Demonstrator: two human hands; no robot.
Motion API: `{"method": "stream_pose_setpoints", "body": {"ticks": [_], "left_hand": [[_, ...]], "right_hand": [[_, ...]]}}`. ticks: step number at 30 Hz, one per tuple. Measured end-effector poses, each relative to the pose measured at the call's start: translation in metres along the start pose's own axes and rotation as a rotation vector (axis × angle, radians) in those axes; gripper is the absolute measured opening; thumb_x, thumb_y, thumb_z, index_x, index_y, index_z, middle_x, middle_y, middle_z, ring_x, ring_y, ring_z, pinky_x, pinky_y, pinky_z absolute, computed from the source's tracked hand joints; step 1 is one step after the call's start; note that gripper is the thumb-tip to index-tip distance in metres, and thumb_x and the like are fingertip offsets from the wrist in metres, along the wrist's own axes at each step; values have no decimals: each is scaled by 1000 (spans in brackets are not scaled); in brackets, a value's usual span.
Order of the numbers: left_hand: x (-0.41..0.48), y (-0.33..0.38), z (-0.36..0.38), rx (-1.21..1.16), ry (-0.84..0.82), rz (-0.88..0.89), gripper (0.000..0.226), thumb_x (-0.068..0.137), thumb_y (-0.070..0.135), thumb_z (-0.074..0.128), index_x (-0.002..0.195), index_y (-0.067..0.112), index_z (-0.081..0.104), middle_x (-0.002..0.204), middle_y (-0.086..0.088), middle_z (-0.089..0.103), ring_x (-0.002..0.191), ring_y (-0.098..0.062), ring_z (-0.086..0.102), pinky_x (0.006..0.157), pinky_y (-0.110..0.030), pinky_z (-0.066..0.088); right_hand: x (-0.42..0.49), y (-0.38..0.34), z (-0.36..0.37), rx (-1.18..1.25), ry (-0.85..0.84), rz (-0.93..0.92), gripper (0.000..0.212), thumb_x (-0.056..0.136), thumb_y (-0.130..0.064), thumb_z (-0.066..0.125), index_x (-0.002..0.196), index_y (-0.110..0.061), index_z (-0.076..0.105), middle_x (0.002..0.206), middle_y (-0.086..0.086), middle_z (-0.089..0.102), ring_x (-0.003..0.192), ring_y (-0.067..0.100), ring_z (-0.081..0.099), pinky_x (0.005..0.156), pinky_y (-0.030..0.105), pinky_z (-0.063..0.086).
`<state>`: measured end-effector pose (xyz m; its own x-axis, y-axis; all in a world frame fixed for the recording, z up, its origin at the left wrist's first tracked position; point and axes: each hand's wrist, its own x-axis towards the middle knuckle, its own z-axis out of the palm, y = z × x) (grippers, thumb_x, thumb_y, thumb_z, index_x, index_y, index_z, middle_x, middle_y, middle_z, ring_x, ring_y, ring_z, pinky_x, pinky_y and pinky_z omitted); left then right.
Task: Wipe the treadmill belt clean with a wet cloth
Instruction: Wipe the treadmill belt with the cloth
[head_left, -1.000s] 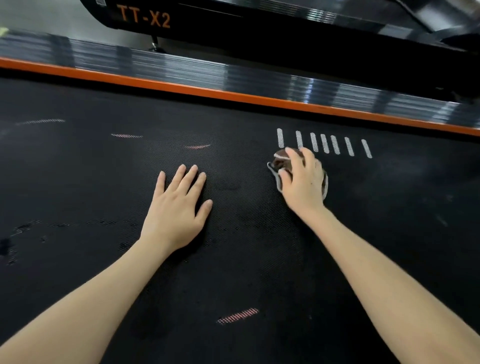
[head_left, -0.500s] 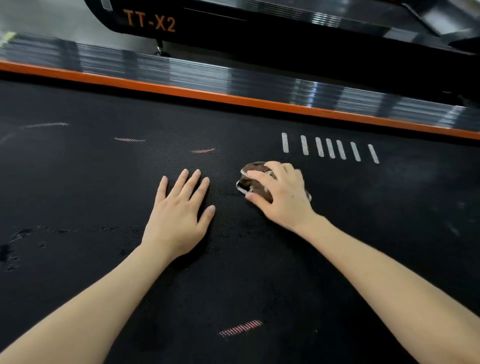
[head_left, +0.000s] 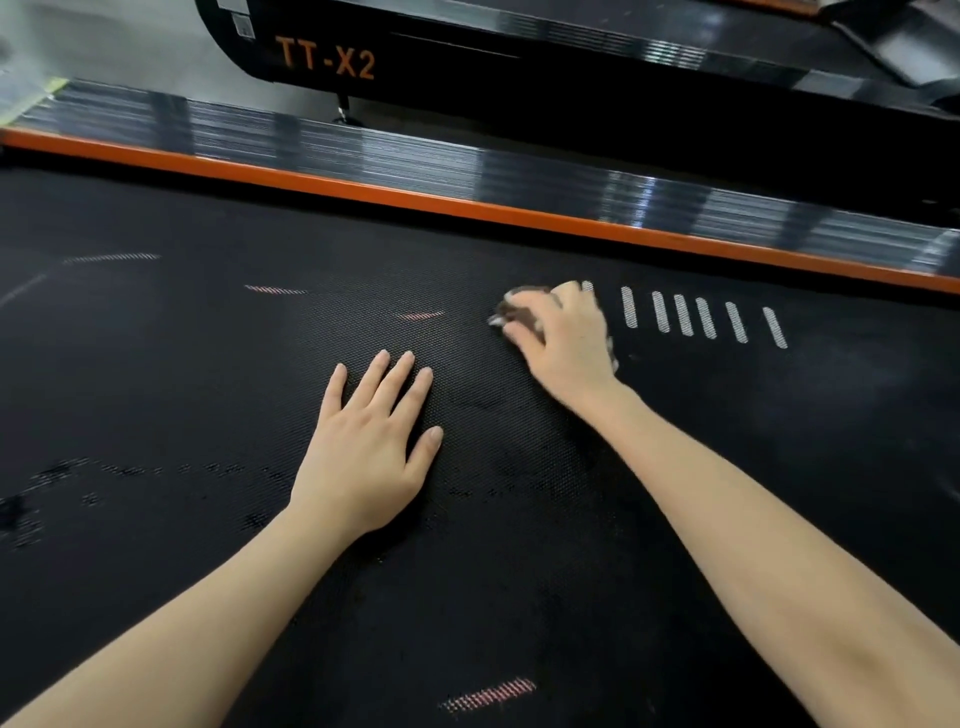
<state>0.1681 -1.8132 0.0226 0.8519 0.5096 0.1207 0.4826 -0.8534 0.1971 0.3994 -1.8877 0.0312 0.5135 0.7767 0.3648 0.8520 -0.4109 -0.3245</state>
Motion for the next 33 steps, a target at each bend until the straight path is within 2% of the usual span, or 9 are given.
{"method": "stream_pose_setpoints", "body": {"ticks": [4,8,10,14,17,23,26,30,33], "left_hand": [[0,-1,1,1,4,3,67,92,53,17,146,17,34,154,-4,29,145,-22,16,117,-46,3],[-1,-2,2,-3,21,0,66,92,52,19,146,16,35,154,-4,29,145,-21,16,117,-47,5],[0,0,2,-3,29,0,66,92,51,20,145,16,36,153,-5,30,145,-22,17,117,-48,7],[0,-1,2,9,24,10,65,92,50,21,144,15,37,152,-6,32,144,-23,19,116,-49,9],[-1,-2,1,2,20,17,65,93,51,20,145,16,36,153,-5,30,145,-22,17,116,-47,6],[0,-1,1,8,16,4,65,92,50,21,144,15,38,152,-7,33,144,-24,20,116,-51,11],[0,0,0,2,6,1,67,91,51,18,145,15,36,153,-6,30,144,-24,18,116,-51,10],[0,1,-2,3,-13,-5,71,89,53,13,146,16,33,154,-5,28,145,-23,15,117,-49,6],[0,1,-2,5,-23,-11,74,87,55,7,149,19,27,157,-3,21,146,-21,8,118,-46,0]], "right_hand": [[7,15,-5,-58,-3,-181,36,85,-39,60,114,-21,67,95,15,57,86,33,53,78,40,42],[61,61,-8,-283,139,500,38,95,-43,49,122,-19,57,119,18,51,108,37,47,92,45,37],[77,43,1,-321,140,656,40,96,-44,47,122,-15,55,123,19,49,111,36,46,93,45,36],[83,-34,41,-235,31,232,39,96,-43,46,124,-19,55,121,16,51,108,33,47,90,40,37],[83,-30,34,-226,-52,5,39,96,-43,46,131,-25,52,120,14,51,108,32,46,90,40,37],[72,26,9,-273,-14,253,40,99,-42,41,133,-23,52,125,17,48,113,35,44,95,44,36],[50,3,11,-109,-69,150,40,97,-44,43,131,-24,54,117,16,51,106,35,47,93,43,40],[-16,-25,-3,24,-58,-52,44,89,-51,51,121,-24,63,90,8,54,82,27,53,75,35,45],[-77,-41,-19,72,-58,-192,48,85,-57,51,118,-24,66,89,5,54,77,24,53,70,33,47]]}}
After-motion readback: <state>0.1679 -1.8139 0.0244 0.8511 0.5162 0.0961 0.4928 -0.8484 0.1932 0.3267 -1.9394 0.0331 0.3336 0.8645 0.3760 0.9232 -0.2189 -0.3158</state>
